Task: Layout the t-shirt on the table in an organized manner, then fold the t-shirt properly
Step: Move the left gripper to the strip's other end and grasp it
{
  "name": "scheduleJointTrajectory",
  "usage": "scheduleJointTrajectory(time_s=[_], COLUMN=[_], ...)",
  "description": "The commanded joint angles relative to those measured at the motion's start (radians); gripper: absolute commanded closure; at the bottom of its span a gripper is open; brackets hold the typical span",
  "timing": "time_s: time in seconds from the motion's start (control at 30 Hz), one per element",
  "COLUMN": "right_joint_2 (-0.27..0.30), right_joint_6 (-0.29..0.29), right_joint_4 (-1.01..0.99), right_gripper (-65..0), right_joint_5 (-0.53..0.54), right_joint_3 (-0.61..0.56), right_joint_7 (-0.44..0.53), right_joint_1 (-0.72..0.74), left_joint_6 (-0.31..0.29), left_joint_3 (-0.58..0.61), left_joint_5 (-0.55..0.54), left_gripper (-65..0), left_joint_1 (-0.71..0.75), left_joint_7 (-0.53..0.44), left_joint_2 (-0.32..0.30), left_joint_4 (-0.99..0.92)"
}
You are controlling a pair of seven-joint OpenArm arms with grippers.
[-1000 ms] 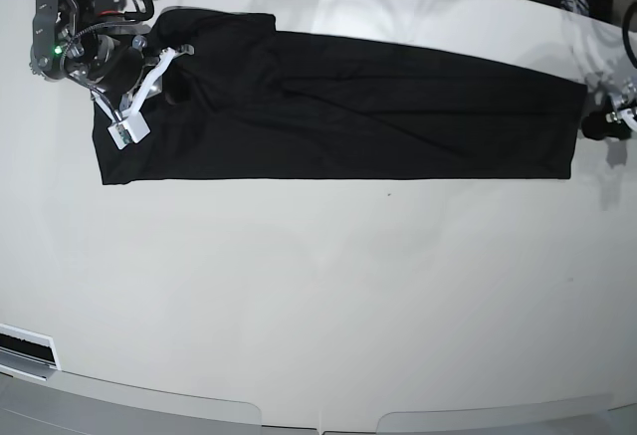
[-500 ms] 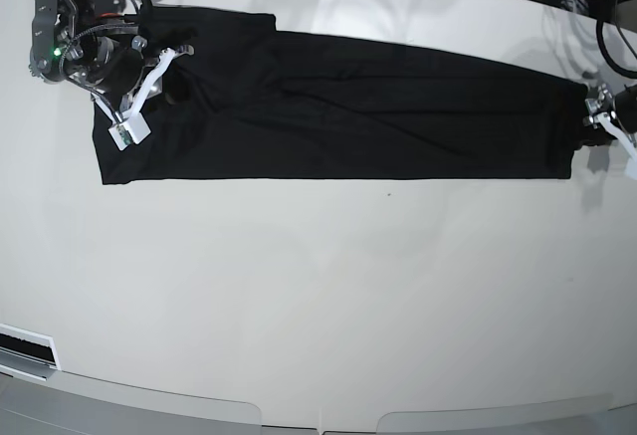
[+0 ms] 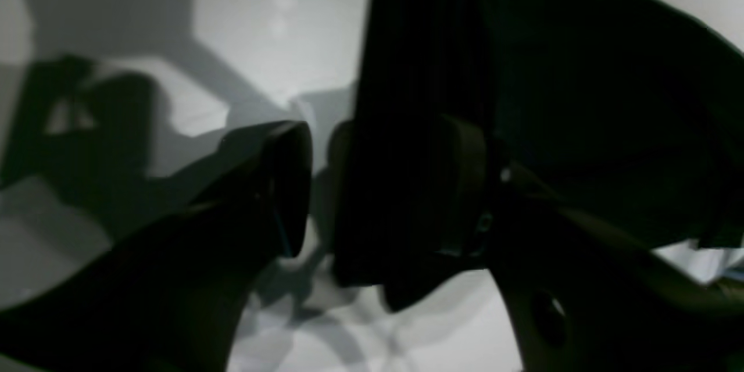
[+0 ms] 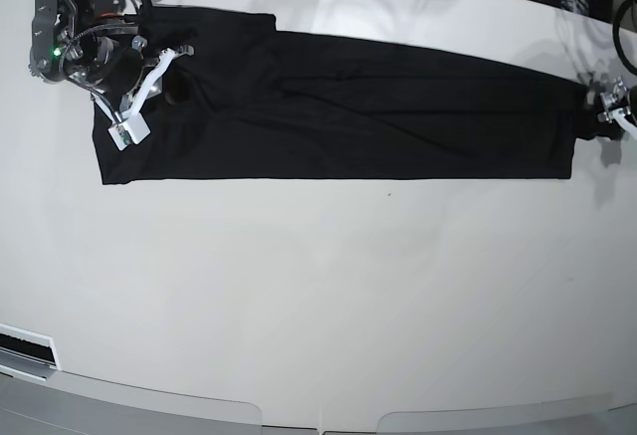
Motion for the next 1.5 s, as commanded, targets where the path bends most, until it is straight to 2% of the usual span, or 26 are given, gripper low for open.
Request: scheduleJointTrajectory(time_s=[0.0,0.3,0.47,0.7,0.77,0.97,1.1,1.27,1.47], right_joint_2=[0.009,0.009,0.009,0.009,0.009,0.009,0.009,0.009,0.009], right_joint_6=[-0.002,-0.002,-0.002,-0.002,-0.002,-0.002,-0.002,-0.002,-0.002], right_joint_4=[0.004,0.004,0.004,0.004,0.004,0.004,0.004,0.004,0.004], right_gripper=[0.0,0.0,0.0,0.0,0.0,0.0,0.0,0.0,0.0], right_joint_5=[-0.023,-0.023,-0.023,0.003,0.003,0.003,0.003,0.003,0.003], right_joint_3=[-0.001,-0.001,-0.001,-0.001,-0.001,-0.001,-0.001,-0.001,-0.001], right_joint_7=[-0.037,-0.037,-0.037,-0.037,-0.037,-0.037,-0.037,-0.037,-0.038], right_joint_1=[-0.004,-0.004,-0.003,0.013,0.013,0.013,0.013,0.013,0.013], left_joint_6=[-0.008,-0.008,-0.008,-0.008,-0.008,-0.008,-0.008,-0.008,-0.008], left_joint_3=[-0.006,-0.006,-0.006,-0.006,-0.006,-0.005,-0.005,-0.005,-0.005], left_joint_5=[-0.036,-0.167,-0.156,-0.137,-0.111,-0.002,-0.001,0.073,0.068], left_gripper=[-33.4,-33.4,-33.4,-33.4,-33.4,-33.4,-33.4,-33.4,-33.4], left_joint_1=[-0.010,-0.011,-0.011,-0.011,-0.011,-0.011,-0.011,-0.008,-0.008], left_joint_7=[0.011,0.164,0.149,0.148,0.140,0.035,0.035,0.003,0.003], left_joint_2=[-0.035,-0.050,-0.082,-0.070,-0.063,-0.043,-0.025,0.010,0.024], left_joint_4=[0.010,0.052,0.060,0.060,0.060,0.060,0.060,0.060,0.060])
